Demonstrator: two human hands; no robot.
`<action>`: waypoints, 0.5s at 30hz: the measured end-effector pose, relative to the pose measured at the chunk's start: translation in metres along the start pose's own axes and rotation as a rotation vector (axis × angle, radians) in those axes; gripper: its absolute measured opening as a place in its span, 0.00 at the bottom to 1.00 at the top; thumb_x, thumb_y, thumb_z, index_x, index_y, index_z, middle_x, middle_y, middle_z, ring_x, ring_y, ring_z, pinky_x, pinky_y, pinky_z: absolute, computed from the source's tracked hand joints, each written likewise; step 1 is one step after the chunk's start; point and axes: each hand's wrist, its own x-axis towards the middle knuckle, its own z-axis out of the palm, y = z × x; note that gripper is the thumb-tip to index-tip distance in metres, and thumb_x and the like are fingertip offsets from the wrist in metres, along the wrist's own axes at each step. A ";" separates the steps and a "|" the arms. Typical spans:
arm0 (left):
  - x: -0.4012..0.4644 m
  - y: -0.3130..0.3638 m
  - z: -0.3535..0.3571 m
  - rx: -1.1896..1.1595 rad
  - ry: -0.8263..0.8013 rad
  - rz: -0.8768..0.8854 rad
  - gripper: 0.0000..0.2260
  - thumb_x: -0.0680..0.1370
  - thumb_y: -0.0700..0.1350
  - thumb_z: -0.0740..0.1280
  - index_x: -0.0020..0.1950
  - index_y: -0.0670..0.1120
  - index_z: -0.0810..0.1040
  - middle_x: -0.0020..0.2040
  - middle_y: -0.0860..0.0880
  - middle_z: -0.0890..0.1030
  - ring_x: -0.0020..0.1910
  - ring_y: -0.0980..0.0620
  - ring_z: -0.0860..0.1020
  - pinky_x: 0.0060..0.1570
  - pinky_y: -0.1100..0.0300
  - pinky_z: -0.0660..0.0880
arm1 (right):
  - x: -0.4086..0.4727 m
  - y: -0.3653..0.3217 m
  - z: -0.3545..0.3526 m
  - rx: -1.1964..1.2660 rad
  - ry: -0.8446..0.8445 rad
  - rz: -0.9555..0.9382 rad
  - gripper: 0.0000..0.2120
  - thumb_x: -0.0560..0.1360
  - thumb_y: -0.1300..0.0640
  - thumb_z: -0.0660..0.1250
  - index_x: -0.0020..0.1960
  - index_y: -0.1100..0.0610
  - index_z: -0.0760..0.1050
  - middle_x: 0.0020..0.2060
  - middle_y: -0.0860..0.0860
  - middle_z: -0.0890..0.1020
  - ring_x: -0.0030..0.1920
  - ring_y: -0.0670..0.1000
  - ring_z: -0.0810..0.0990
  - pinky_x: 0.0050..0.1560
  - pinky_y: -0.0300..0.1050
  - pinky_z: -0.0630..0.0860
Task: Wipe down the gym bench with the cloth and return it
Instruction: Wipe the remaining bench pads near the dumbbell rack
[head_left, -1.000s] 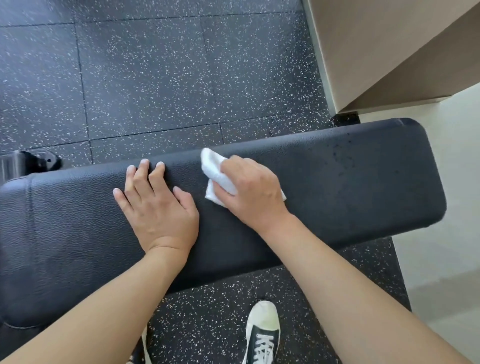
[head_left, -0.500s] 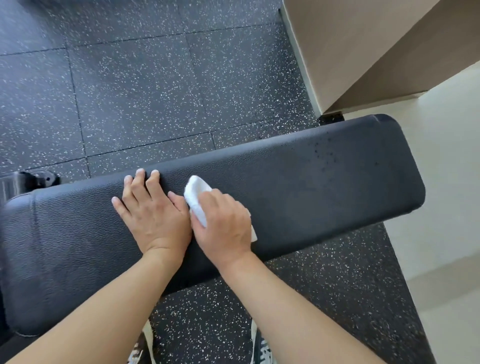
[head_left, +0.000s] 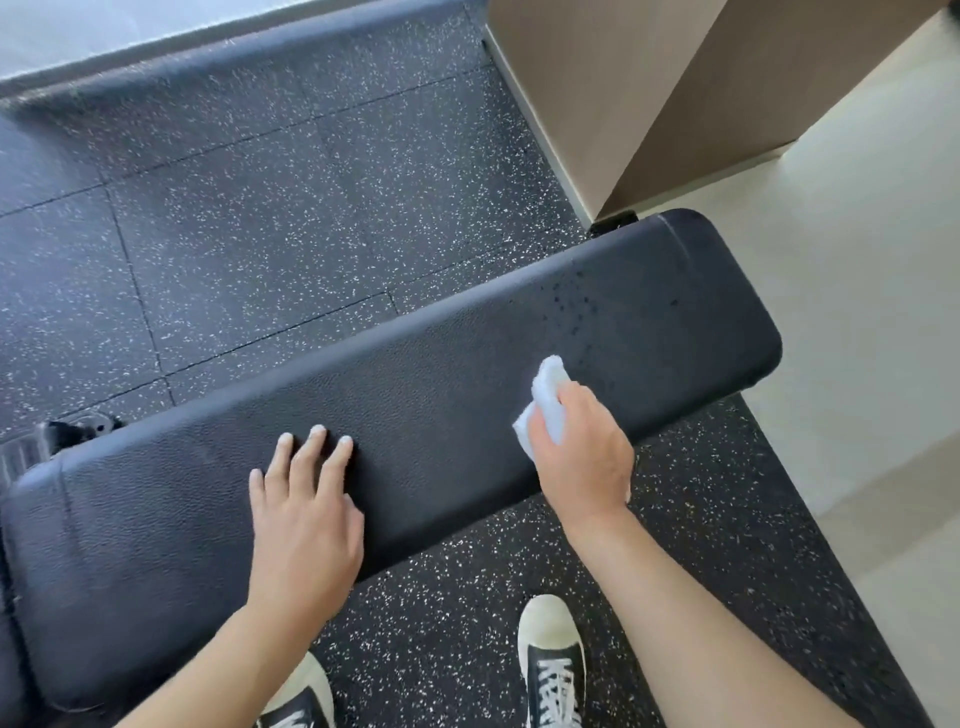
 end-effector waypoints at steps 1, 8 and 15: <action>0.000 0.009 0.000 -0.011 -0.009 0.058 0.26 0.77 0.46 0.56 0.74 0.42 0.74 0.76 0.39 0.71 0.77 0.32 0.65 0.70 0.28 0.65 | -0.012 -0.017 0.006 0.048 0.013 -0.041 0.12 0.75 0.47 0.58 0.51 0.54 0.72 0.37 0.48 0.73 0.36 0.56 0.74 0.33 0.47 0.67; 0.082 0.054 -0.003 -0.058 -0.052 0.217 0.27 0.79 0.47 0.54 0.77 0.42 0.70 0.78 0.41 0.68 0.76 0.36 0.66 0.75 0.37 0.64 | -0.045 -0.038 0.030 0.157 -0.036 -0.558 0.14 0.70 0.51 0.73 0.50 0.53 0.72 0.37 0.51 0.76 0.34 0.56 0.75 0.31 0.51 0.73; 0.160 0.111 0.013 -0.185 0.082 -0.123 0.22 0.82 0.48 0.55 0.76 0.49 0.70 0.75 0.45 0.73 0.75 0.41 0.67 0.78 0.41 0.58 | 0.028 0.097 -0.020 0.077 0.194 -0.111 0.07 0.73 0.54 0.70 0.45 0.57 0.75 0.34 0.49 0.74 0.33 0.55 0.72 0.29 0.44 0.66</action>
